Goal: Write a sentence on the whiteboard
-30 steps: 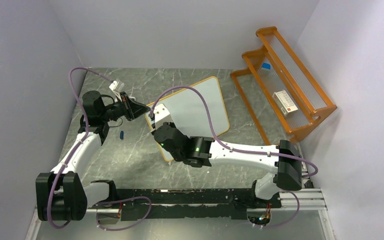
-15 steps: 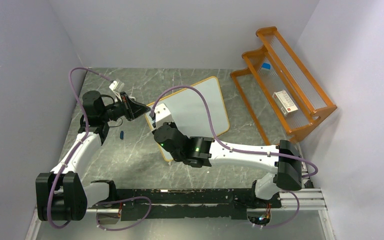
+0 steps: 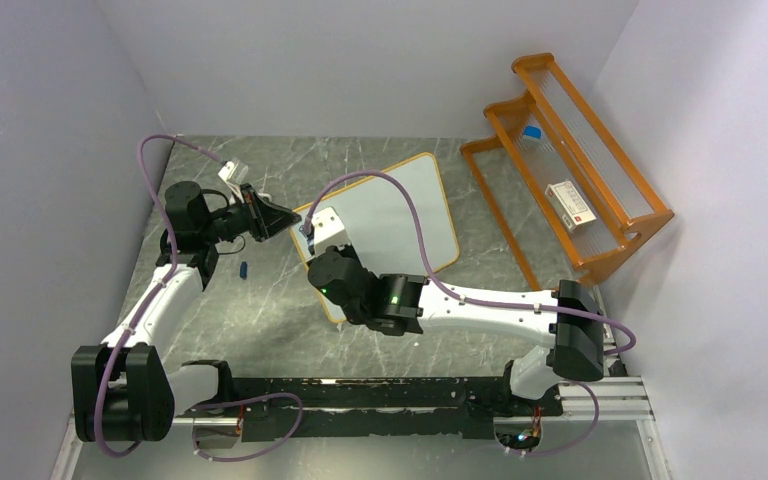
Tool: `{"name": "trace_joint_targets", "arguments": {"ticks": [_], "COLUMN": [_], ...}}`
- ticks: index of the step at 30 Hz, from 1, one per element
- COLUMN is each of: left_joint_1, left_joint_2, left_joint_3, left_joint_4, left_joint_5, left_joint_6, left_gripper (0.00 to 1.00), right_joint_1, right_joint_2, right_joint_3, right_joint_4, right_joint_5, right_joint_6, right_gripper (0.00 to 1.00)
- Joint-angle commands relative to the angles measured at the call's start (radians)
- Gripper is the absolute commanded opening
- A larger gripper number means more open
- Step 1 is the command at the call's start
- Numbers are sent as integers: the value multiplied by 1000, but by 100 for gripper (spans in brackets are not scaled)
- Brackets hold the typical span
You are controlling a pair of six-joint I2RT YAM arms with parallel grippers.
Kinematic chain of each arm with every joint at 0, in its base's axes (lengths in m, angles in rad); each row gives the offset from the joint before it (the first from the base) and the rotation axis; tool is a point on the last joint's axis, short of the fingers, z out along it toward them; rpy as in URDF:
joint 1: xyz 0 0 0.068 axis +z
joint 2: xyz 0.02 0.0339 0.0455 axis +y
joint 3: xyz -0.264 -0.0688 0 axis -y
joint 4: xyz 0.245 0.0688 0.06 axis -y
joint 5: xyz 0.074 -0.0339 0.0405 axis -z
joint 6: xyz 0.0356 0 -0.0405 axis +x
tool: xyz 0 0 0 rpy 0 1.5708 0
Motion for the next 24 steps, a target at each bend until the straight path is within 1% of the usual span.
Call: {"name": "trace_joint_targets", "arguments": {"ticks": [1, 24], "left_joint_1": [-20, -20], "left_joint_2": [14, 9], "left_joint_3": [-7, -7], "left_joint_4": [-85, -88], "left_joint_5": [1, -4], "left_joint_6": [43, 46], "left_gripper": [5, 5], "right_joint_1": [-1, 2], "right_joint_2": [-11, -19], "right_joint_3": [-27, -26], "right_joint_4": [-25, -70], "right_joint_5": [41, -32], "right_joint_6": [33, 48], "right_gripper": [0, 0]}}
